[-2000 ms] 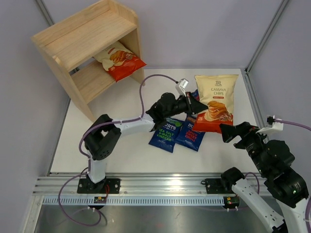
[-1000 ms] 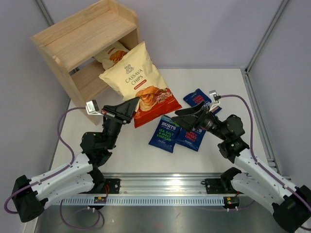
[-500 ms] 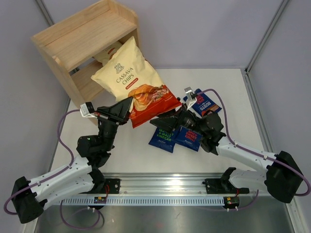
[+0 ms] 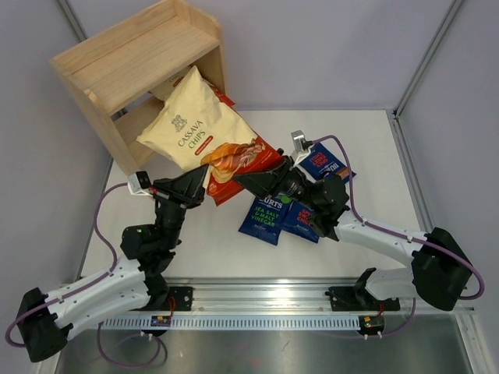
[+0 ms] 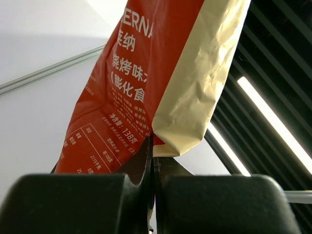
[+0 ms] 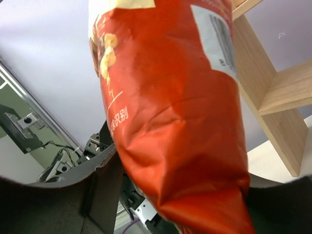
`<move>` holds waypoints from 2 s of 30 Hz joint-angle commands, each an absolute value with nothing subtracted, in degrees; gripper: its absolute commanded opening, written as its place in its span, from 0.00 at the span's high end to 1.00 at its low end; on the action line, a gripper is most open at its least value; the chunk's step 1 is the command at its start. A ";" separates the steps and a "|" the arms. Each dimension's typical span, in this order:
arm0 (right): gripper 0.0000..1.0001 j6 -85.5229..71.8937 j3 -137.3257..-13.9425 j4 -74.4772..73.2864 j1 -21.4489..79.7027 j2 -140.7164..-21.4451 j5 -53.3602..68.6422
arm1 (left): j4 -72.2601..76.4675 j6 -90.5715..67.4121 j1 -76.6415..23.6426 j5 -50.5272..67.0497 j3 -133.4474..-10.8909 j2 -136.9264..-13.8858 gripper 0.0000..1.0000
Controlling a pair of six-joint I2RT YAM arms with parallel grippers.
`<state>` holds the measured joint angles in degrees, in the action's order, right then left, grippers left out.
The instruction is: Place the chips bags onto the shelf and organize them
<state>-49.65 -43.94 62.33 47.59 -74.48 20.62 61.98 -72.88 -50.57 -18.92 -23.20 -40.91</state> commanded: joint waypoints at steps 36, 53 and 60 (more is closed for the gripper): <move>0.93 -60.38 -49.66 35.07 43.51 -72.33 10.99 | -54.47 -28.06 -51.15 -44.39 -67.22 -28.91 0.01; 0.94 -61.26 -78.20 27.96 42.72 -97.70 10.46 | -44.83 -18.89 -51.24 -41.74 -52.83 -12.14 0.01; 0.94 -63.89 -93.04 25.67 43.06 -109.15 11.42 | -40.09 -17.14 -49.49 -41.14 -50.28 -6.16 0.01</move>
<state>-61.84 -85.32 24.08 43.22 -106.24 11.51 -46.04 -18.15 -50.43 -40.29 -51.40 -8.10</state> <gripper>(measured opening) 0.448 0.988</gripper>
